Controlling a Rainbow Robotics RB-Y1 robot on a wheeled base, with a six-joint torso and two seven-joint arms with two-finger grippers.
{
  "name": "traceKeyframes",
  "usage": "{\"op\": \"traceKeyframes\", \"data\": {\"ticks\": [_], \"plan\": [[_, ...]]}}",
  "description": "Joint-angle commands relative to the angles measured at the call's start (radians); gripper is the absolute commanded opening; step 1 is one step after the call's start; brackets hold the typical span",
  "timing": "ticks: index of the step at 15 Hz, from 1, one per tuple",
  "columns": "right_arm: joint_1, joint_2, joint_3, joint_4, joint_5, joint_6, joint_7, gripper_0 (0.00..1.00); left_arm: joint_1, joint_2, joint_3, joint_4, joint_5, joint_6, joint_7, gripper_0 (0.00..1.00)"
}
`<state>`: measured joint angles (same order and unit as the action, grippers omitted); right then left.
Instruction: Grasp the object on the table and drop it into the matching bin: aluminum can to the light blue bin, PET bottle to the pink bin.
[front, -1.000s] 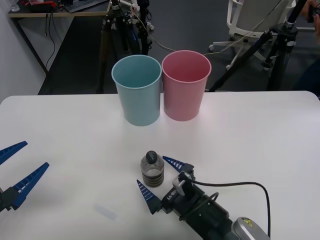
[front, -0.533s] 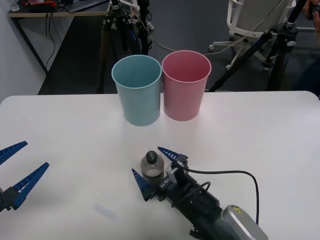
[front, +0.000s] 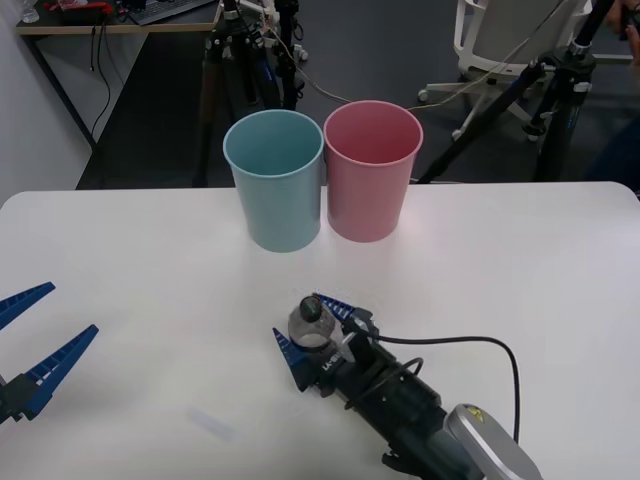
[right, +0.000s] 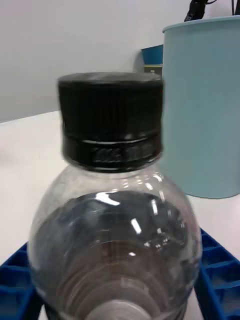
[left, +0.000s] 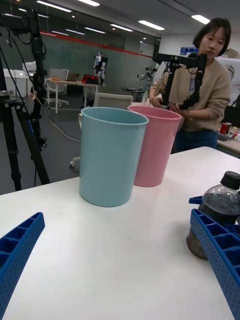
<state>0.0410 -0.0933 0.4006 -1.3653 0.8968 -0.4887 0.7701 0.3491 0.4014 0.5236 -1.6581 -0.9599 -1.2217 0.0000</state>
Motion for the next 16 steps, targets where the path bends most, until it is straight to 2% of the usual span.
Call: {"op": "traceKeyframes", "data": {"ticks": [1,8,10,12,16], "plan": [[0.0,-0.002,0.0,-0.003,-0.006,-0.001,-0.002,0.02,0.0,0.0,0.0,0.0,0.0,0.0,0.0,1.0],[0.025,-0.022,-0.003,-0.052,-0.007,0.001,-0.006,0.0,0.0,0.0,0.0,0.0,0.0,0.0,0.0,1.0],[0.085,-0.086,0.017,-0.161,-0.018,0.048,-0.011,0.0,0.0,0.0,0.0,0.0,0.0,0.0,0.0,1.0],[0.112,-0.155,0.035,-0.215,-0.081,0.061,-0.017,0.0,0.0,0.0,0.0,0.0,0.0,0.0,0.0,1.0],[0.2,-0.258,-0.019,-0.342,-0.156,0.061,-0.028,0.0,0.0,0.0,0.0,0.0,0.0,0.0,0.0,1.0]]}}
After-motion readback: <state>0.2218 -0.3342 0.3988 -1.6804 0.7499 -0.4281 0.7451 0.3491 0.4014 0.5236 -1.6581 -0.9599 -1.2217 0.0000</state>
